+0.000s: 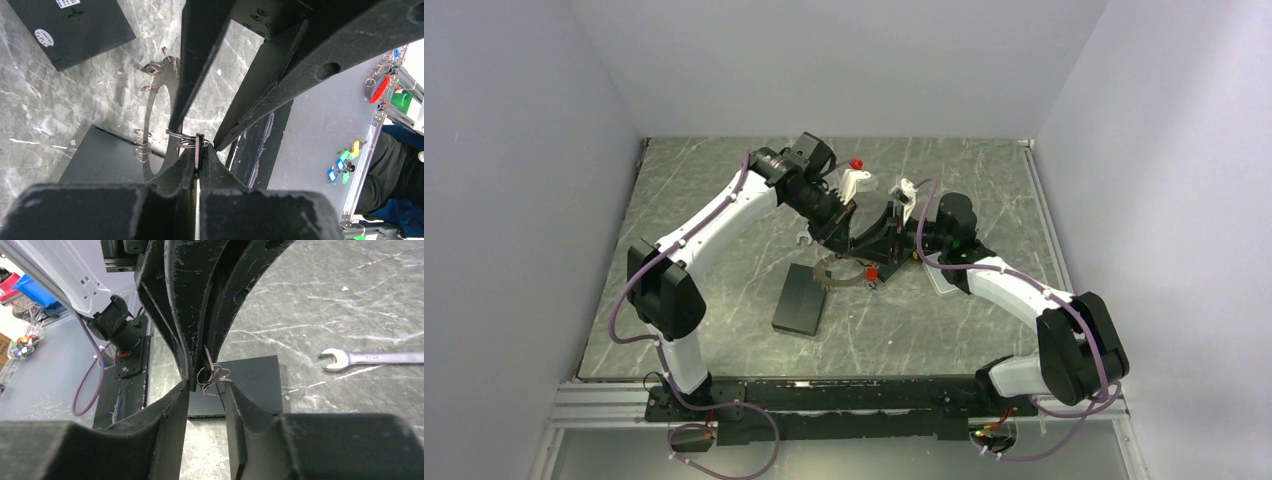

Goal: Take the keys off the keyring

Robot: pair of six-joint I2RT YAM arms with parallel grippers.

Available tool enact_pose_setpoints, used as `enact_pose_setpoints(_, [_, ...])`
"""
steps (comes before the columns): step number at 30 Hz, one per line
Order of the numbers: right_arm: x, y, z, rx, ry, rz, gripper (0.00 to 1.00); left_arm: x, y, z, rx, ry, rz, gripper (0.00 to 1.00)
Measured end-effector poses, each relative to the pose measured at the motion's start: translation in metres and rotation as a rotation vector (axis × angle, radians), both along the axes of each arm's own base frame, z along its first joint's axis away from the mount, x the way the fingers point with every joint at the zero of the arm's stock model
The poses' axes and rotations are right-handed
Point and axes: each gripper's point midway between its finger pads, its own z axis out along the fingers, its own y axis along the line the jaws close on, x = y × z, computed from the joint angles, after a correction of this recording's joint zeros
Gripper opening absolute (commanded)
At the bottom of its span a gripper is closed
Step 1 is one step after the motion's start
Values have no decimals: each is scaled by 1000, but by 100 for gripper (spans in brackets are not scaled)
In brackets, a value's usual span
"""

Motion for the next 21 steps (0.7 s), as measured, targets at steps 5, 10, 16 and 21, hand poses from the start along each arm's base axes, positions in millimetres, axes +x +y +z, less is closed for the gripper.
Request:
enact_pose_setpoints(5, [-4,1,2,11,1,22,23,1,0,-1,0,-1,-1,0])
enact_pose_setpoints(10, [-9,2,2,24,7,47,2,-1,1,-1,2,1,-13,0])
enact_pose_setpoints(16, [-11,2,0,29,15,53,0,-5,2,0,-1,4,-31,0])
enact_pose_setpoints(21, [-11,1,0,32,17,53,0,-4,4,-1,6,-16,-44,0])
